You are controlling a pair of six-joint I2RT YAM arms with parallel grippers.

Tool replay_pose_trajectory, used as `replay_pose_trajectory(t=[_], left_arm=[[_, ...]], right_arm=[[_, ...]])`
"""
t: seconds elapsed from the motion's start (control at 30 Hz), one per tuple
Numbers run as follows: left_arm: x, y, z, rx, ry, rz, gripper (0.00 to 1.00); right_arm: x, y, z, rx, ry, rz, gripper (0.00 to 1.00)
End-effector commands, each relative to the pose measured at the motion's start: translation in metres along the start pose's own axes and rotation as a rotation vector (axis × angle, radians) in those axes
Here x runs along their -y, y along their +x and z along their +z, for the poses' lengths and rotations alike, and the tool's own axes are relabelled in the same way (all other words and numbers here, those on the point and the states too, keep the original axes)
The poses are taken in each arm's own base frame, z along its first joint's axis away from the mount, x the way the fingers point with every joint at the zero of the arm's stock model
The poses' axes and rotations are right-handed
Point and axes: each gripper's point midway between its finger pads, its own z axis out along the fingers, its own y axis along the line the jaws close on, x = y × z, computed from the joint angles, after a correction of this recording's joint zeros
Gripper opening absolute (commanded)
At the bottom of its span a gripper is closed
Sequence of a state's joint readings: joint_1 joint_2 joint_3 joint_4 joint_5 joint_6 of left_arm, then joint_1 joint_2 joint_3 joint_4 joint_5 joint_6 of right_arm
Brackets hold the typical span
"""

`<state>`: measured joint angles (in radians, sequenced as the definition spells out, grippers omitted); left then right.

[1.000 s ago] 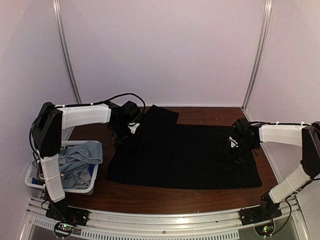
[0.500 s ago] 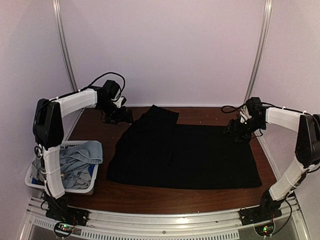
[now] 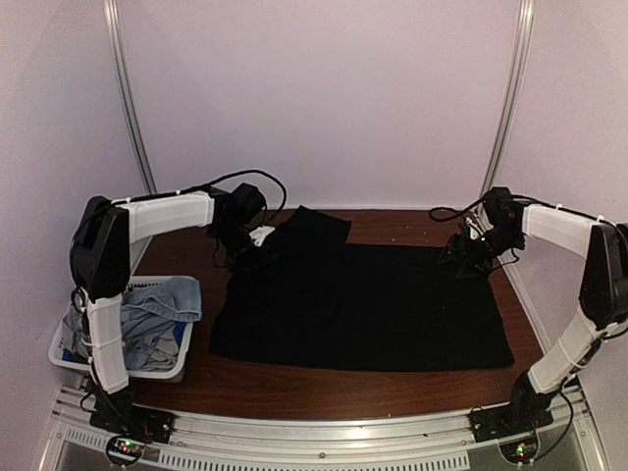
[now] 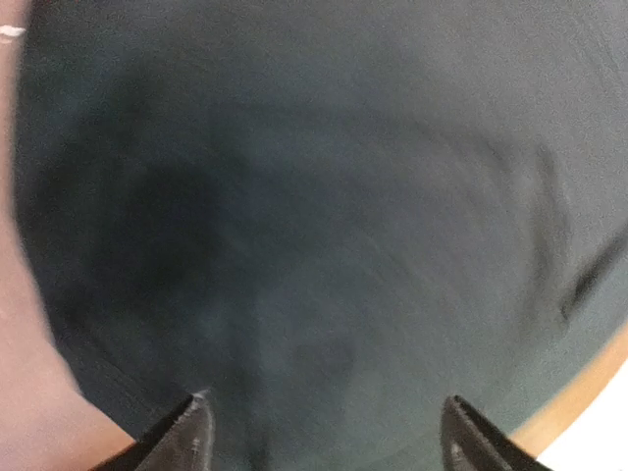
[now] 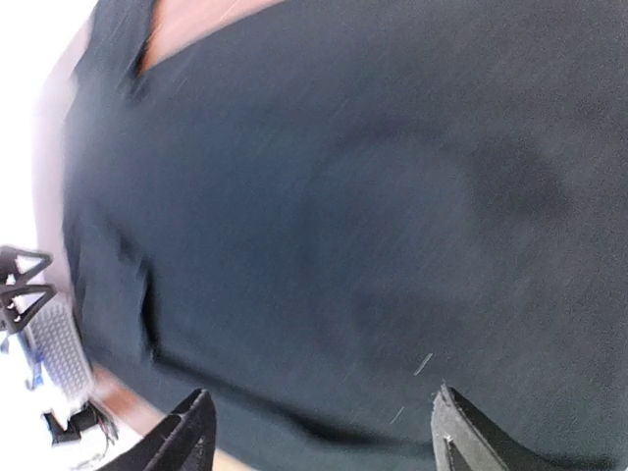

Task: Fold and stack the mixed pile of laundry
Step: Move the 1/3-folded T-shirt to the center of the board.

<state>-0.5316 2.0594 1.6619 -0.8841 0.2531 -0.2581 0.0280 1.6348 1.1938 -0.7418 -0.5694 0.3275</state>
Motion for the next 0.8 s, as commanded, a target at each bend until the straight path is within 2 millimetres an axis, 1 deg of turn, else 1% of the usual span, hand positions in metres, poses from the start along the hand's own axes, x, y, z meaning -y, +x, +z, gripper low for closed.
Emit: replay_pose_trajectory(t=[0.0, 0.07, 0.1, 0.2, 0.23, 0.27, 0.33, 0.43, 0.5, 0.57, 0.7, 0.77], left_arm=[[0.045, 0.049, -0.032, -0.07, -0.035, 0.163, 0.74], [0.042, 0.072, -0.033, -0.115, -0.089, 0.185, 0.66], [0.041, 0.084, -0.031, -0.135, -0.102, 0.188, 0.61], [0.035, 0.107, -0.025, -0.165, -0.13, 0.187, 0.47], [0.032, 0.114, -0.021, -0.179, -0.143, 0.184, 0.42], [0.029, 0.118, -0.018, -0.187, -0.161, 0.18, 0.4], [0.021, 0.123, -0.011, -0.186, -0.192, 0.171, 0.39], [0.012, 0.128, -0.001, -0.191, -0.225, 0.155, 0.33], [0.003, 0.135, 0.006, -0.207, -0.264, 0.154, 0.31], [-0.002, 0.143, 0.011, -0.224, -0.282, 0.158, 0.29], [-0.008, 0.163, 0.02, -0.267, -0.301, 0.163, 0.28], [-0.007, 0.174, 0.024, -0.294, -0.306, 0.167, 0.25]], right_arm=[[-0.018, 0.088, -0.021, -0.161, 0.0, -0.009, 0.72], [-0.011, 0.122, -0.027, -0.215, 0.049, 0.006, 0.71], [-0.006, 0.135, -0.03, -0.227, 0.078, 0.006, 0.69], [0.014, 0.167, -0.035, -0.246, 0.136, 0.037, 0.61], [0.021, 0.176, -0.033, -0.253, 0.151, 0.055, 0.58], [0.03, 0.186, -0.03, -0.258, 0.169, 0.072, 0.54], [0.043, 0.19, -0.024, -0.24, 0.214, 0.095, 0.48], [0.058, 0.188, -0.012, -0.225, 0.266, 0.117, 0.44], [0.063, 0.185, -0.005, -0.216, 0.283, 0.118, 0.43], [0.067, 0.183, 0.001, -0.21, 0.295, 0.127, 0.43], [0.069, 0.182, 0.009, -0.233, 0.301, 0.145, 0.43], [0.071, 0.186, 0.011, -0.255, 0.315, 0.158, 0.43]])
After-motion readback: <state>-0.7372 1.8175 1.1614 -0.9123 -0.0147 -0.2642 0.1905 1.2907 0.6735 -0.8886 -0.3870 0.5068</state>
